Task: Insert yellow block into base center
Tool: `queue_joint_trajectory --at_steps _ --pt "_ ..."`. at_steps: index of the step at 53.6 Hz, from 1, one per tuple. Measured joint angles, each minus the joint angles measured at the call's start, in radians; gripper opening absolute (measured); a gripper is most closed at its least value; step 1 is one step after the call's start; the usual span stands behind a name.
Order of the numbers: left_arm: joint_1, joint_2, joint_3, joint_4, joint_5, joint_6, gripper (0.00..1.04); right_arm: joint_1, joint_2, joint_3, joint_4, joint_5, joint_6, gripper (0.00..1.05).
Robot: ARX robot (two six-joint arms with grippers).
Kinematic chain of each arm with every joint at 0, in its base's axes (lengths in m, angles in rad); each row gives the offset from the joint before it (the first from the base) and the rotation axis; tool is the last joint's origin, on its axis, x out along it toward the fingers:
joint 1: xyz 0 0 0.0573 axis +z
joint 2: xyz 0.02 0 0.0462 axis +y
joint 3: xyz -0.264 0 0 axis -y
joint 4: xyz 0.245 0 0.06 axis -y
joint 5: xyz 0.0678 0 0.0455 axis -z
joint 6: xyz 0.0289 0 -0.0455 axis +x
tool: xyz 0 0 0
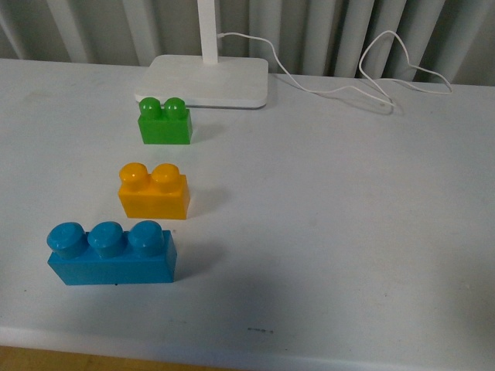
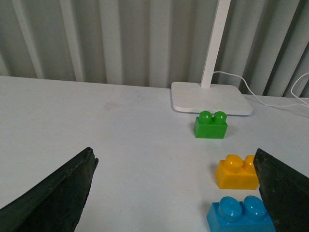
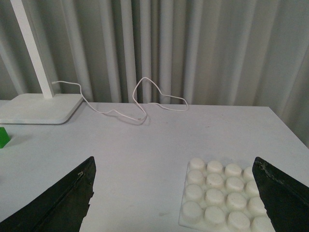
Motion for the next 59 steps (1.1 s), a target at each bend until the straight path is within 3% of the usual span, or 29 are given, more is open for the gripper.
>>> queue_joint_trajectory --at_steps 33,35,37,39,48,59 --pt "0.0 0.0 0.0 0.0 0.0 0.0 0.98 0.0 0.0 0.0 0.0 0.0 0.0 0.95" --pt "0.0 0.0 0.0 0.0 0.0 0.0 0.98 0.014 0.016 0.012 -0.039 0.042 0.018 0.95" --pt "0.0 0.0 0.0 0.0 0.0 0.0 0.98 0.04 0.085 0.051 -0.109 0.152 0.053 0.95" --pt "0.0 0.0 0.0 0.0 0.0 0.0 0.98 0.045 0.18 0.087 -0.122 0.184 0.071 0.95" --pt "0.0 0.0 0.0 0.0 0.0 0.0 0.98 0.011 0.477 0.238 -0.127 0.189 0.084 0.95" --pt "0.0 0.0 0.0 0.0 0.0 0.0 0.98 -0.101 0.918 0.479 -0.204 0.123 0.066 0.95"
